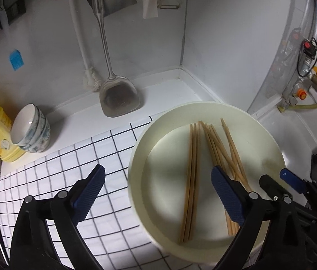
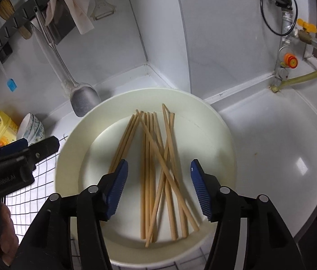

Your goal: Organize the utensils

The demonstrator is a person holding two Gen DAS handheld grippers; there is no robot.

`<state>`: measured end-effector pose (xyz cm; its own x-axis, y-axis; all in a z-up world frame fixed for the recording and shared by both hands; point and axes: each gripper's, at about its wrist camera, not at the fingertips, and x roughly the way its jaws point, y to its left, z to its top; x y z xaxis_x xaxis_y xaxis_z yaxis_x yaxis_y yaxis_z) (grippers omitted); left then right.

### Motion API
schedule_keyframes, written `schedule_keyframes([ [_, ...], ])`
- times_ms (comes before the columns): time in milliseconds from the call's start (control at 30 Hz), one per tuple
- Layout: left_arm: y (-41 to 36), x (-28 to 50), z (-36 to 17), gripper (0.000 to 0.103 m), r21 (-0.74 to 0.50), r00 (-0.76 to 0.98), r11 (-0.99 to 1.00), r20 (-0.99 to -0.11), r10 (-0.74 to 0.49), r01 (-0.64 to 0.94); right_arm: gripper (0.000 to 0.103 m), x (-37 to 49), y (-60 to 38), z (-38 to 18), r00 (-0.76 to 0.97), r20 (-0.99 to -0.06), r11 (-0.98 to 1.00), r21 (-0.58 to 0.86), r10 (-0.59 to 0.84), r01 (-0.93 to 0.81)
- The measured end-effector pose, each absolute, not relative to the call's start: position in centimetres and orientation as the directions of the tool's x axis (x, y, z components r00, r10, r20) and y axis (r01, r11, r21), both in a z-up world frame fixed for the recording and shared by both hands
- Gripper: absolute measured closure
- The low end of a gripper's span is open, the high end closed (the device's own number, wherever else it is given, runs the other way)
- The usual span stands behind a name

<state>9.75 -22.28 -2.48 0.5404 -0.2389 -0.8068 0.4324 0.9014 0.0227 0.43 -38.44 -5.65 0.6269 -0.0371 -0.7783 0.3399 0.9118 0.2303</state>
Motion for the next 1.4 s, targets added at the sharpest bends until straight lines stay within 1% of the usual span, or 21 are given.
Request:
schedule_keyframes([
  [133, -21.6, 8.4, -1.3, 0.008, 0.042, 0.554, 0.898, -0.799, -0.234, 0.439, 0.044, -0.7, -37.5, -4.5, 0.622, -0.78, 0.913, 0.205, -0.065, 0.353],
  [367, -19.8, 6.0, 0.7, 0.008, 0.052, 0.573, 0.897, -0.785, -0.236, 0.44, 0.044, -2.7, -36.3, -3.3, 0.607, -0.789, 0.899, 0.192, -0.097, 0.393],
  [600, -17.8, 4.2, 2.4, 0.008, 0.015, 0.564, 0.896, -0.782, -0.266, 0.444, 0.041, -4.8, -34.9, -1.7, 0.607, -0.785, 0.896, 0.175, -0.123, 0.407],
  [767, -17.0, 3.4, 3.1, 0.008, 0.013, 0.571, 0.895, -0.774, -0.273, 0.445, 0.04, -6.0, -34.1, -0.9, 0.608, -0.782, 0.893, 0.168, -0.138, 0.418],
  [833, -16.7, 3.2, 3.4, 0.006, 0.015, 0.574, 0.896, -0.772, -0.272, 0.444, 0.04, -6.4, -33.8, -0.5, 0.607, -0.782, 0.89, 0.167, -0.142, 0.423],
  [1067, -16.0, 2.6, 4.2, 0.006, 0.034, 0.587, 0.896, -0.766, -0.262, 0.443, 0.037, -7.2, -33.1, 0.2, 0.601, -0.783, 0.884, 0.156, -0.16, 0.44],
  [1400, -15.6, 2.2, 4.7, 0.006, 0.048, 0.587, 0.89, -0.768, -0.257, 0.453, 0.037, -7.4, -32.2, 0.5, 0.585, -0.796, 0.883, 0.155, -0.154, 0.442],
])
